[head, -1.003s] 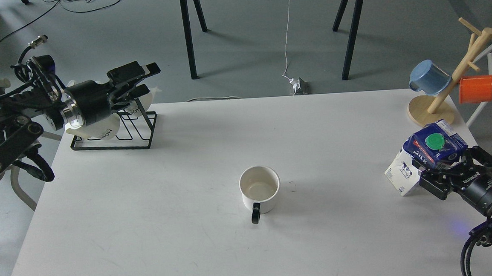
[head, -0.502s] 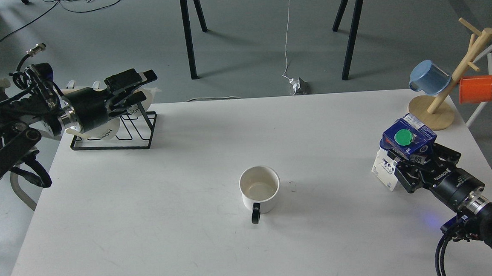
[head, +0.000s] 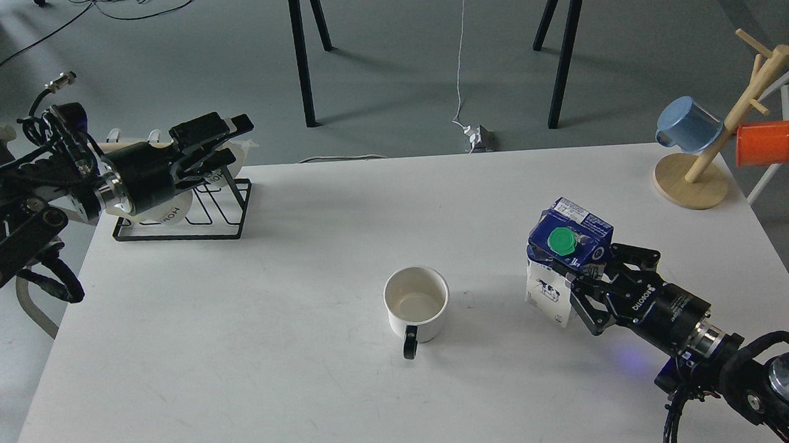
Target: Place cup and milk with both arms
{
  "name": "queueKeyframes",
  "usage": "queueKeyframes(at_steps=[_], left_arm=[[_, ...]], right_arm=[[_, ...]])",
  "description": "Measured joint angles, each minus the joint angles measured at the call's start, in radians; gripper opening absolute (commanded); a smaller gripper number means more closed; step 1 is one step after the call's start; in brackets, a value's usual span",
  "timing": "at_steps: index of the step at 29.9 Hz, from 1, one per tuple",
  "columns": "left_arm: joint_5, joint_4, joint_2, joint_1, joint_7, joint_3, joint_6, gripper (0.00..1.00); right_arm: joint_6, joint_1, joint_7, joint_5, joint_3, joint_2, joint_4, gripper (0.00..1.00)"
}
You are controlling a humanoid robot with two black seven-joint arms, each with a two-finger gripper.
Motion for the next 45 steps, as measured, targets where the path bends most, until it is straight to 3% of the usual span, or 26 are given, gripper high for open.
queueKeyframes(at_steps=[19,21,25,26,27,28,35,45], left_arm=[[0.002,-0.001,-0.001,0.035,0.0,0.01,0.0,0.97],[0.003,-0.001,-0.001,0.038,0.0,0.011,0.0,0.97],[0.003,-0.001,0.001,0.039,0.0,0.011,0.0,0.97],[0.003,-0.001,0.001,0.039,0.0,0.011,0.0,0.97],[0.003,-0.001,0.001,0.039,0.0,0.011,0.0,0.97],[0.003,-0.001,0.001,0.039,0.0,0.011,0.0,0.97],[0.004,0.0,0.002,0.039,0.0,0.011,0.0,0.97],[0.002,0.002,0.04,0.036,0.0,-0.001,0.0,0.97]], right_arm=[[0.0,0.038,0.0,-0.15,-0.036,0.174,-0.04,0.4],[0.0,0.039,0.0,-0.152,-0.036,0.185,-0.048,0.45],[0.0,0.04,0.0,-0.157,-0.036,0.192,-0.059,0.64],[0.0,0.04,0.0,-0.157,-0.036,0.193,-0.06,0.76],[0.0,0.04,0.0,-0.157,-0.036,0.193,-0.06,0.95],[0.0,0.04,0.0,-0.157,-0.036,0.193,-0.06,0.99],[0.0,0.018,0.0,-0.152,-0.022,0.17,0.002,0.99],[0.0,-0.221,0.0,-0.143,0.084,-0.041,0.201,0.99]])
